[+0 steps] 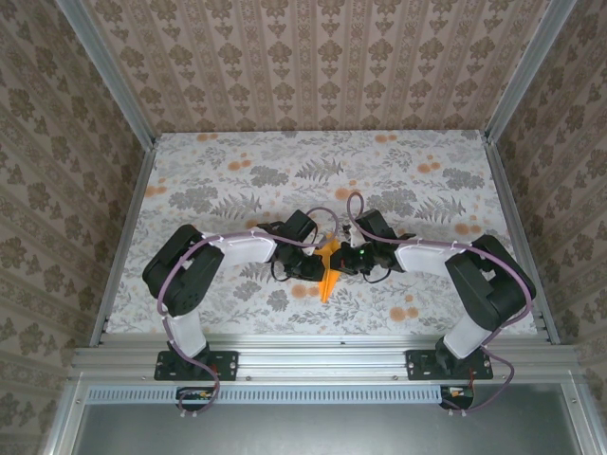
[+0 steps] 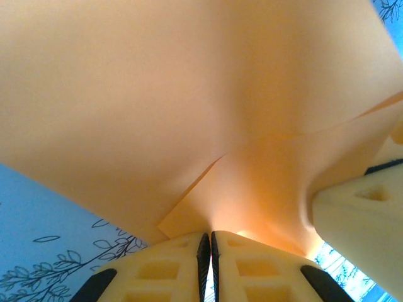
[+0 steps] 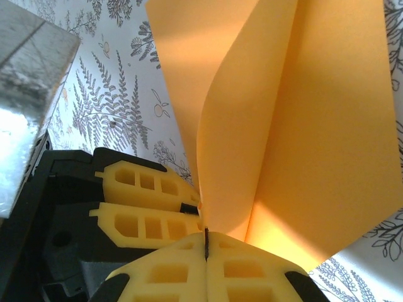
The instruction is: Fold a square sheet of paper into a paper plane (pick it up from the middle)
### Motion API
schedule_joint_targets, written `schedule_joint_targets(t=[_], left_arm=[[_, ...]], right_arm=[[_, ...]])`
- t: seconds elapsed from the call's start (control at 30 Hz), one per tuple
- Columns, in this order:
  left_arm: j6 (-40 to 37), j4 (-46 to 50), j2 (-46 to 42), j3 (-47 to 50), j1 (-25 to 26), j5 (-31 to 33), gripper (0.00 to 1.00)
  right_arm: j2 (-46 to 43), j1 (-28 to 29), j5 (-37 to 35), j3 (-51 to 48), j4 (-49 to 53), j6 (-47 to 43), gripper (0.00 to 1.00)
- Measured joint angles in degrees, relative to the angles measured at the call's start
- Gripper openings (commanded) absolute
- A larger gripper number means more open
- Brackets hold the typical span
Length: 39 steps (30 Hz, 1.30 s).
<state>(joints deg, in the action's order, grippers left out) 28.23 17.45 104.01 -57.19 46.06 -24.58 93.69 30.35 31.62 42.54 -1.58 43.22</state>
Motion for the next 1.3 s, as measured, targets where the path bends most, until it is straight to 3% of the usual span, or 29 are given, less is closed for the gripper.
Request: schedule_joint_targets(t=[0.93, 1.3], left_arm=[[2.8, -8.68, -0.37, 5.18, -3.89, -8.31, 0.1], [3.39, -10.47, -1.29, 6.6, -5.27, -8.44, 0.06]], right_arm=[[5.09, 0.85, 2.27, 2.43, -1.03, -1.22, 0.08], [5.44, 0.85, 2.71, 2.54, -1.97, -0.79, 0.08]])
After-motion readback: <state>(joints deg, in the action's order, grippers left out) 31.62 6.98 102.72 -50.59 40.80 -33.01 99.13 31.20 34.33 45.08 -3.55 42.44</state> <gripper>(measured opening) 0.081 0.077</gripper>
